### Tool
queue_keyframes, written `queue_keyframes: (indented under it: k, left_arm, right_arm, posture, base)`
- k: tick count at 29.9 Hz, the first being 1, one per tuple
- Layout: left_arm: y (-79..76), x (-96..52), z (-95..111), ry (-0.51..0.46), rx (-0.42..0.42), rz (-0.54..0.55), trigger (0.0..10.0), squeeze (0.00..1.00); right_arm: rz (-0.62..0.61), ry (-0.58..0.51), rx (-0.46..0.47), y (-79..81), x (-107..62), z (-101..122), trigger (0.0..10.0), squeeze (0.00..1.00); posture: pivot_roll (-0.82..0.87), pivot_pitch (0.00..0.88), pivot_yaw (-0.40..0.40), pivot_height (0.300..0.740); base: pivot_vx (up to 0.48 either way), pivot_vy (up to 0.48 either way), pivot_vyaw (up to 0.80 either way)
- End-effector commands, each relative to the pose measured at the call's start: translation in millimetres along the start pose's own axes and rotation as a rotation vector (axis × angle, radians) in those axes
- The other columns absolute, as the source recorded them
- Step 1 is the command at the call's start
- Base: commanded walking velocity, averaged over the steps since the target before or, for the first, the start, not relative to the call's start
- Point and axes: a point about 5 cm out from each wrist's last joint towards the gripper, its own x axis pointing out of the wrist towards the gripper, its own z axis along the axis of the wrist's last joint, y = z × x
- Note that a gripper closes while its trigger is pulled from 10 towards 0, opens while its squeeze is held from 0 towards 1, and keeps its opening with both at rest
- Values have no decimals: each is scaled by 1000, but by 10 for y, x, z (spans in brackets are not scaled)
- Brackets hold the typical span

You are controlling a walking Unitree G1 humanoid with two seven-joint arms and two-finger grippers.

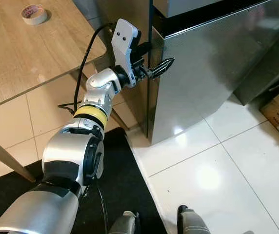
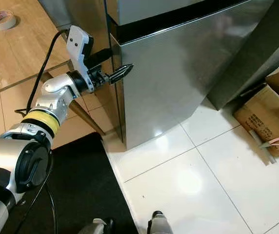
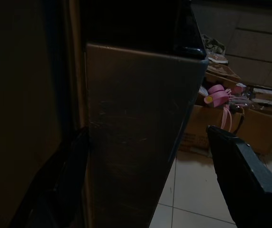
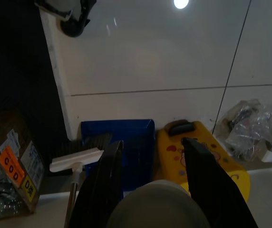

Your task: Restocking fridge

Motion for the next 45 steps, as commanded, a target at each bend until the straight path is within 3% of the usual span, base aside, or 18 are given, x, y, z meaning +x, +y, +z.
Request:
queue_keyframes:
  k: [1, 25, 32, 34, 36, 37, 40, 44, 45]
  left_arm:
    - [-248, 165, -61, 14, 17, -175, 10000, 0]
    - [-443, 220, -129, -11, -20, -338, 10000, 0]
    - [-591, 270, -134, -66, -83, -464, 10000, 0]
    - [-766, 286, -179, -101, -131, -604, 10000, 0]
    - [-829, 284, -198, -112, -143, -654, 10000, 0]
    - [-925, 243, -272, -116, -171, -714, 10000, 0]
    - [-947, 207, -328, -111, -190, -715, 10000, 0]
    - [-988, -130, -805, 29, -236, -630, 10000, 0]
    - [-988, -130, -805, 29, -236, -630, 10000, 0]
  right_arm:
    - [7, 74, 27, 68, -52, -213, 10000, 0]
    - [-2, 67, 43, 69, -40, -179, 10000, 0]
    - [-7, 65, 52, 72, -29, -155, 10000, 0]
    - [-6, 63, 58, 84, -17, -127, 10000, 0]
    - [-6, 62, 60, 89, -11, -112, 10000, 0]
    - [-4, 55, 70, 108, 8, -62, 10000, 0]
    - [-3, 51, 74, 118, 17, -35, 10000, 0]
    - [-1, 39, 90, 158, 52, 64, 10000, 0]
    - [-1, 39, 90, 158, 52, 64, 10000, 0]
  posture:
    - [-269, 356, 54, 740]
    - [-268, 341, 63, 740]
    - [-263, 324, 69, 740]
    - [-254, 304, 77, 740]
    - [-253, 301, 77, 740]
    - [-247, 285, 84, 740]
    - [-237, 272, 89, 740]
    - [-218, 229, 97, 740]
    - [-218, 229, 97, 740]
  base:
    - [0, 0, 0]
    - [0, 0, 0]
    - [0, 0, 0]
    - [0, 0, 0]
    - [0, 0, 0]
    - [0, 0, 0]
    - [0, 0, 0]
    - [0, 0, 0]
    - [0, 0, 0]
